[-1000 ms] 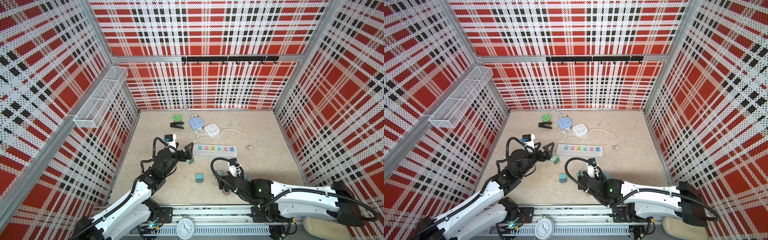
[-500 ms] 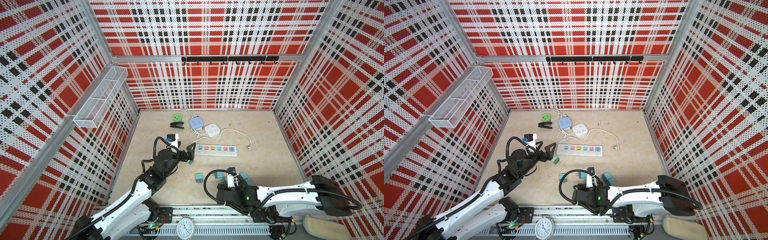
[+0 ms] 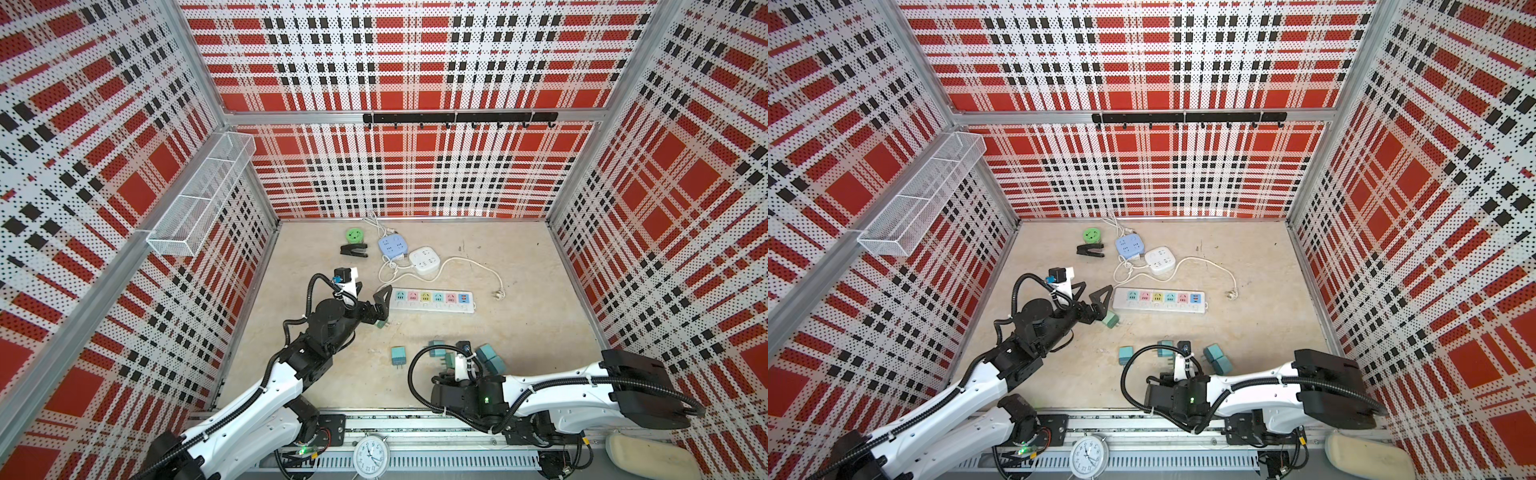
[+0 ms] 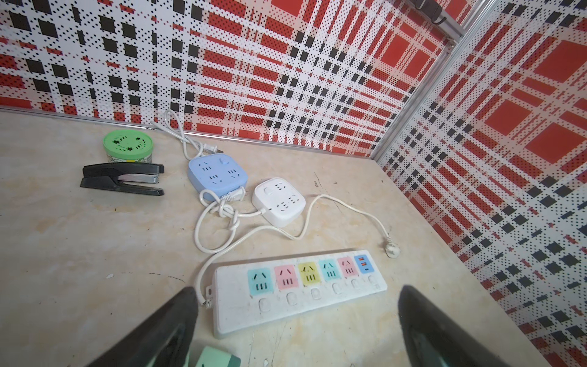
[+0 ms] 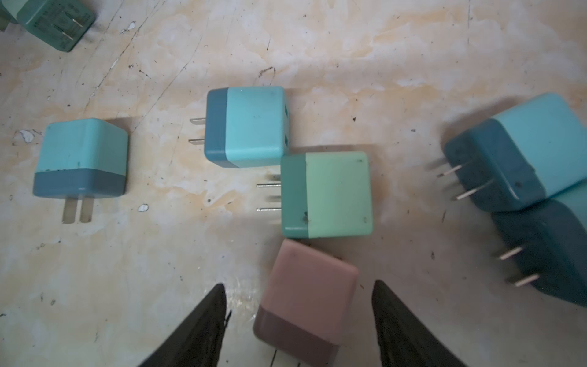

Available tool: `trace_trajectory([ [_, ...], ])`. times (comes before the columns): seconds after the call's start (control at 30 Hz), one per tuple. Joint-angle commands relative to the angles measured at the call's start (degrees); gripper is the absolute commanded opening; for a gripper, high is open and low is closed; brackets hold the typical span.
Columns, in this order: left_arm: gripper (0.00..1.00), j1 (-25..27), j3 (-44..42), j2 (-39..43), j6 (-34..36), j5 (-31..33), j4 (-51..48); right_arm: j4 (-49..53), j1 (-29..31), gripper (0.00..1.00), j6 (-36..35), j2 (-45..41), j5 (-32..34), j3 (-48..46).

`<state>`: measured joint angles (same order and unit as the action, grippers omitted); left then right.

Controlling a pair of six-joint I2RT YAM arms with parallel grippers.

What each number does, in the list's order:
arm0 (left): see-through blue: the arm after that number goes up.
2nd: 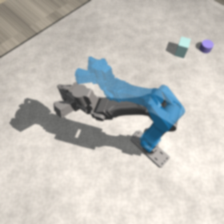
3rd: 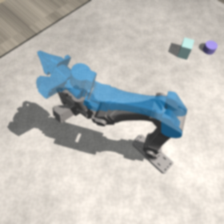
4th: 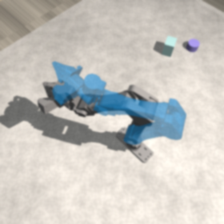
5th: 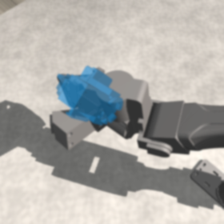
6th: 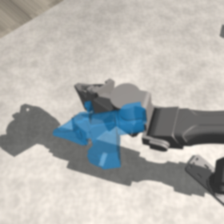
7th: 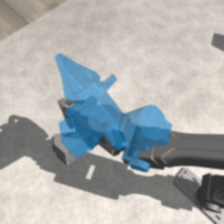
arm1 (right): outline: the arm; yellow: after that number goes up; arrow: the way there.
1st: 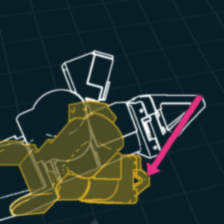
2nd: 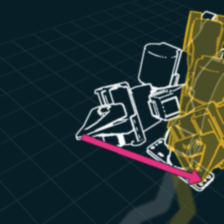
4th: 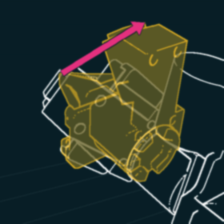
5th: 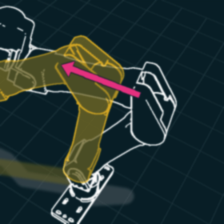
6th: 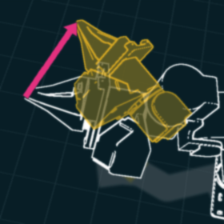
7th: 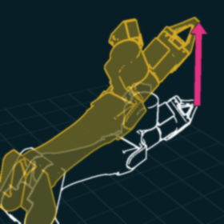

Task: Insert the plug
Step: 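Lower the right gripper onto the pink charger plug and grasp it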

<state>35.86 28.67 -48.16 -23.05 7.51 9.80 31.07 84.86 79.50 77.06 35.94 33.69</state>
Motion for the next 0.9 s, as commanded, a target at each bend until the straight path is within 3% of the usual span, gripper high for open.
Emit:
trace_trajectory([
  [0.0, 0.99, 0.46, 0.97, 1.19, 0.54, 0.26, 1.27, -1.27, 0.30, 0.69, 2.93, 1.06, 0.16, -1.11],
  [0.37, 0.99, 0.75, 1.09, 1.14, 0.69, 0.15, 1.23, 4.24, -0.27, 0.46, 5.26, 5.38, -0.57, 1.80],
  [0.5, 0.99, 0.71, 1.01, 1.22, 0.73, 0.24, 1.27, 6.20, -0.28, 0.47, 5.77, 8.29, -0.73, 3.98],
  [0.57, 0.99, 0.83, 1.26, 1.22, 0.72, 0.14, 1.22, 5.71, -0.32, 0.52, 5.68, 9.28, -0.79, 4.27],
  [0.7, 0.99, 0.89, 0.96, 1.39, 0.91, 0.23, 1.17, -1.35, -1.64, 0.59, 2.20, 9.52, -3.13, 1.94],
  [0.87, 0.99, 0.98, 0.79, 1.30, 0.46, 2.05, 1.05, -5.93, -2.60, 0.43, 1.82, 8.62, -4.37, -1.41],
])
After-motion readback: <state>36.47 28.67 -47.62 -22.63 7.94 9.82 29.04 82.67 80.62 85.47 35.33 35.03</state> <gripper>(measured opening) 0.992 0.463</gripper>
